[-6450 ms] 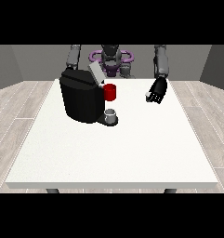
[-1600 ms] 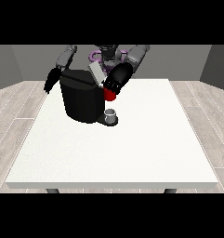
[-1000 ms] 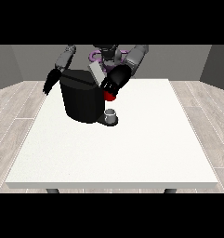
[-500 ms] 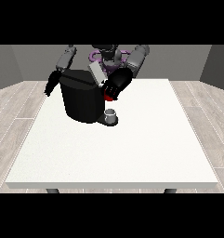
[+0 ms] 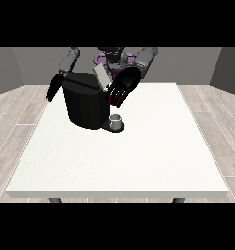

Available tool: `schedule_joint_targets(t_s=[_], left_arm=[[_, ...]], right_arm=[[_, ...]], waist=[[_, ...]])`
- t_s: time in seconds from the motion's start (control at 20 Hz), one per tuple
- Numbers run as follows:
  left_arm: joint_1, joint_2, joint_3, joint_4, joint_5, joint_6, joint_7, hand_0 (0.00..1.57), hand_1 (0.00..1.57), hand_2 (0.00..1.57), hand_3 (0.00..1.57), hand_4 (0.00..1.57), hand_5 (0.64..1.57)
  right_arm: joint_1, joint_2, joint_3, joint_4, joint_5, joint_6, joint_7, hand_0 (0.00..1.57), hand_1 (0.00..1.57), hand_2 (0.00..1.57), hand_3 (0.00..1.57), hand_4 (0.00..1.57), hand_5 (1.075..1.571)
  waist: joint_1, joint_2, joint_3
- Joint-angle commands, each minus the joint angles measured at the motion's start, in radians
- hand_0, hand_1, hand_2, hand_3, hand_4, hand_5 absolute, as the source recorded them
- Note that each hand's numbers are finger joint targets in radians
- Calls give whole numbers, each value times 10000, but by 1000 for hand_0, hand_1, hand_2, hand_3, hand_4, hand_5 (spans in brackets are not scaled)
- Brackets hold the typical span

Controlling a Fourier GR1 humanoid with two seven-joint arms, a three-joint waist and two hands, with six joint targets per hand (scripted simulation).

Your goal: Insert the coffee pod into the coffee machine and close the lid

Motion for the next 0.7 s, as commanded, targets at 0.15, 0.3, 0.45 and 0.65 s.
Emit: schedule_joint_targets(t_s=[0.15,0.3,0.45,0.65], left_arm=[[150,-303,-138,-21,-12,-581,157,0,0,299,199,0,1571],[961,-1045,-76,-75,98,-183,633,0,0,0,60,0,1571],[1559,-1991,-358,-504,286,-431,573,0,0,0,0,0,1571],[2422,-2386,106,-507,886,-424,563,0,0,282,0,0,1571]], right_arm=[[430,120,-340,638,-295,-46,-203,0,0,0,0,153,1571],[907,-256,-692,920,-694,446,-373,0,0,0,0,0,1571],[1074,-200,-1176,1767,-675,-152,-778,0,0,0,0,0,1571],[1946,-2,-873,1568,-633,-2,-627,0,0,0,0,0,1571]], waist=[[587,-922,-6],[832,-1457,-7],[1930,-2019,-4],[2133,-3245,-12]])
